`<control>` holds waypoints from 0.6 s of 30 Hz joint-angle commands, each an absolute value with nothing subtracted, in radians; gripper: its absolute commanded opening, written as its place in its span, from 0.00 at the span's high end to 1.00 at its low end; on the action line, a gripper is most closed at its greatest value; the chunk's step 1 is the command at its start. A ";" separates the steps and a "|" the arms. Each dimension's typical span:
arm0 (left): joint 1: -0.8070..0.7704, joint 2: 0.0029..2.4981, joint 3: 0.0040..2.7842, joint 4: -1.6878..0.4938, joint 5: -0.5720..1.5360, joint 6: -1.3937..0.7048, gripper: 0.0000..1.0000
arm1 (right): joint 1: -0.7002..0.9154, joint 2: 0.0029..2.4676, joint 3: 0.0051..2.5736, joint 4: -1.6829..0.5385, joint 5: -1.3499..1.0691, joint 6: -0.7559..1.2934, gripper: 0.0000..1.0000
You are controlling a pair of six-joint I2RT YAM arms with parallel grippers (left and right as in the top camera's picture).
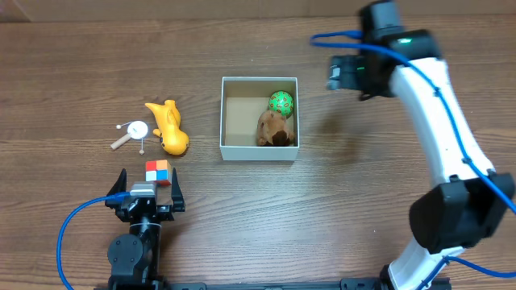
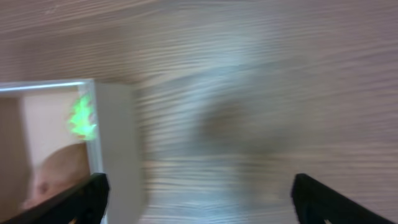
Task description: Pack container
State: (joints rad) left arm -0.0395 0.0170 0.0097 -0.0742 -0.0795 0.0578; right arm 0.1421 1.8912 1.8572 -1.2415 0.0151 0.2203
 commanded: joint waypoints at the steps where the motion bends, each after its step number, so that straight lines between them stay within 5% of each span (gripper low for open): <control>1: -0.048 0.011 0.005 -0.069 -0.085 0.045 0.00 | 0.088 1.863 1.872 -1.272 0.025 0.236 0.00; 18: -0.048 0.011 0.005 -0.057 -0.062 0.045 0.00 | 0.032 1.863 1.872 -1.292 0.024 0.236 0.00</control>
